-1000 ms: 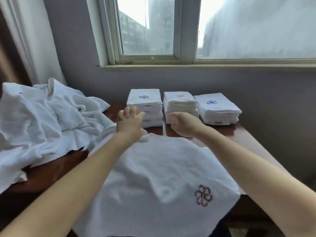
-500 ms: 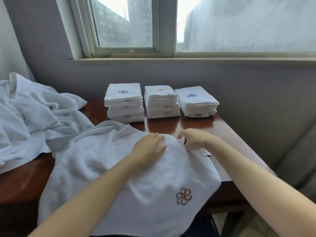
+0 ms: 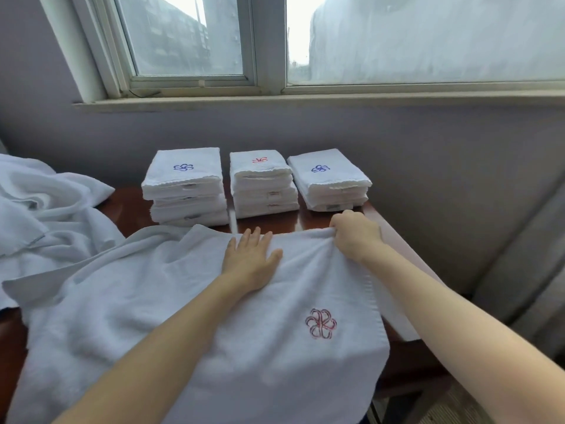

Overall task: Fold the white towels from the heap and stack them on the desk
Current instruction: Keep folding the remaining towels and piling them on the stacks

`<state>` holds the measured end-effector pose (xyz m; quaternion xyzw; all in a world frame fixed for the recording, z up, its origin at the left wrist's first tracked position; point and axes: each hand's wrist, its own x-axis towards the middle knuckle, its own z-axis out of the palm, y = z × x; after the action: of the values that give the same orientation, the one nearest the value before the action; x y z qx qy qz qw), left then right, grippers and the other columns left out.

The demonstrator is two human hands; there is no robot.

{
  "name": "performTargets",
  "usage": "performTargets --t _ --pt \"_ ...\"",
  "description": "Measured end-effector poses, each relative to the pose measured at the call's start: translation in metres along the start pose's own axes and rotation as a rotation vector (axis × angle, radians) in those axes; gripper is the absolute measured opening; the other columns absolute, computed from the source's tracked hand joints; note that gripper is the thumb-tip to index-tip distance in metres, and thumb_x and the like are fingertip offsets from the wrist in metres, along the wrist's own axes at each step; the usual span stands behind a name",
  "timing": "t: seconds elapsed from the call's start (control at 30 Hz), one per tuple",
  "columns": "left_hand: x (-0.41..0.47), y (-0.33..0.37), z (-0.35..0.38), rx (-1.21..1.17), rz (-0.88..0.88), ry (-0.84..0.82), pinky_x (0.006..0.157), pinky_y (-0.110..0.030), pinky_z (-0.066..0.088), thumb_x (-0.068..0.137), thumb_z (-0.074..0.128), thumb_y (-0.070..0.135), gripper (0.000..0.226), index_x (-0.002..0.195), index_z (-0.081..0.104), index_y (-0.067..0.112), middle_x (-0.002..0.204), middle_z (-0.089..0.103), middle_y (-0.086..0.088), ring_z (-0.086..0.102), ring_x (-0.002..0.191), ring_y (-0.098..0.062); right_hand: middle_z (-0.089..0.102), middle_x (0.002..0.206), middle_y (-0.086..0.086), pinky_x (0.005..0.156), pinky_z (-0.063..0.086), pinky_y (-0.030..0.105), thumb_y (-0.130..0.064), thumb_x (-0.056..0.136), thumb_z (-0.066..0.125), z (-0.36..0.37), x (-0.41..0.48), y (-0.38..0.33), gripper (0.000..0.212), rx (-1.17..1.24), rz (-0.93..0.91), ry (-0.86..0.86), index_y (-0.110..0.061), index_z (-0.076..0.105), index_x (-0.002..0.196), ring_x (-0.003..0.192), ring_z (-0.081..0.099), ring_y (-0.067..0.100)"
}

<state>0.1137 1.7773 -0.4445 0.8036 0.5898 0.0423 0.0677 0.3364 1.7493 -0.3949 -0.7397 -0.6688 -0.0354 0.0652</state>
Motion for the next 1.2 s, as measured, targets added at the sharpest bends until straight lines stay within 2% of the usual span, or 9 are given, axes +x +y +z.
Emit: performTargets --t 0.27,0.37,0.43,0.53,0.63,0.8,0.93,1.1,1.2 --pt "0.05 0.014 0.003 -0.005 -0.068 0.047 0.122 -0.045 -0.002 0.1 0.018 0.056 0.065 0.157 0.012 0.027 0.165 0.007 -0.002 0.0 0.152 -0.02 0.054 0.108 0.005 0.064 0.035 0.033 -0.007 0.093 0.045 0.039 0.043 0.021 0.026 0.136 -0.012 0.286 -0.016 0.061 0.112 0.101 0.054 0.028" --pt "0.063 0.017 0.005 -0.026 -0.068 0.162 0.12 -0.042 0.011 0.099 0.026 0.054 0.061 0.153 0.026 0.024 0.156 0.028 -0.006 0.019 0.145 -0.025 0.057 0.104 0.008 0.062 0.031 0.033 -0.008 0.093 0.047 0.046 0.055 0.026 0.023 0.185 -0.033 0.385 -0.012 0.065 0.108 0.092 0.056 0.032" --pt "0.069 0.017 0.007 -0.027 -0.052 0.253 0.112 -0.039 0.024 0.097 0.032 0.051 0.057 0.146 0.036 0.023 0.142 0.04 -0.006 0.031 0.132 -0.026 0.059 0.1 0.01 0.061 0.034 0.035 -0.006 0.092 0.049 0.046 0.064 0.028 0.022 0.217 -0.062 0.43 -0.009 0.067 0.105 0.087 0.057 0.035" --pt "0.077 0.015 0.008 -0.033 -0.044 0.317 0.102 -0.037 0.031 0.095 0.038 0.051 0.051 0.138 0.045 0.023 0.13 0.045 -0.004 0.037 0.122 -0.024 0.063 0.098 0.011 0.062 0.04 0.038 -0.004 0.09 0.052 0.046 0.073 0.031 0.021 0.249 -0.121 0.469 -0.007 0.069 0.102 0.084 0.059 0.036" --pt "0.083 0.013 0.006 -0.077 -0.008 0.4 0.095 -0.035 0.033 0.092 0.048 0.045 0.036 0.119 0.055 0.02 0.117 0.05 0.0 0.042 0.112 -0.021 0.068 0.095 0.01 0.063 0.045 0.039 -0.001 0.088 0.055 0.045 0.078 0.032 0.019 0.28 -0.16 0.516 -0.005 0.071 0.099 0.085 0.062 0.036" --pt "0.081 0.016 -0.004 -0.213 0.084 0.515 0.078 -0.037 0.04 0.088 0.062 0.031 0.015 0.092 0.054 0.018 0.093 0.06 0.002 0.055 0.089 -0.023 0.07 0.09 0.012 0.064 0.048 0.04 0.006 0.085 0.057 0.04 0.08 0.034 0.018 0.313 -0.23 0.591 -0.002 0.071 0.094 0.083 0.065 0.035" --pt "0.076 0.0 -0.018 -0.199 0.113 0.558 0.072 -0.038 0.043 0.089 0.067 0.032 0.02 0.09 0.058 0.014 0.087 0.066 -0.003 0.061 0.081 -0.028 0.071 0.09 0.012 0.072 0.046 0.043 0.007 0.084 0.056 0.028 0.075 0.04 0.02 0.307 -0.202 0.617 -0.002 0.071 0.093 0.084 0.066 0.036" --pt "0.06 -0.014 -0.042 -0.22 0.189 0.662 0.062 -0.036 0.039 0.091 0.068 0.031 0.023 0.089 0.062 0.009 0.086 0.063 -0.008 0.059 0.078 -0.033 0.068 0.092 0.009 0.076 0.033 0.033 0.004 0.081 0.053 -0.003 0.064 0.034 0.022 0.309 -0.194 0.647 -0.004 0.068 0.094 0.086 0.062 0.033" --pt "0.043 -0.013 -0.053 -0.219 0.225 0.712 0.06 -0.034 0.036 0.089 0.072 0.029 0.021 0.087 0.064 0.009 0.085 0.062 -0.009 0.058 0.074 -0.034 0.065 0.096 0.008 0.079 0.033 0.033 0.002 0.079 0.053 -0.016 0.05 0.03 0.023 0.299 -0.19 0.619 -0.006 0.067 0.095 0.089 0.06 0.032"
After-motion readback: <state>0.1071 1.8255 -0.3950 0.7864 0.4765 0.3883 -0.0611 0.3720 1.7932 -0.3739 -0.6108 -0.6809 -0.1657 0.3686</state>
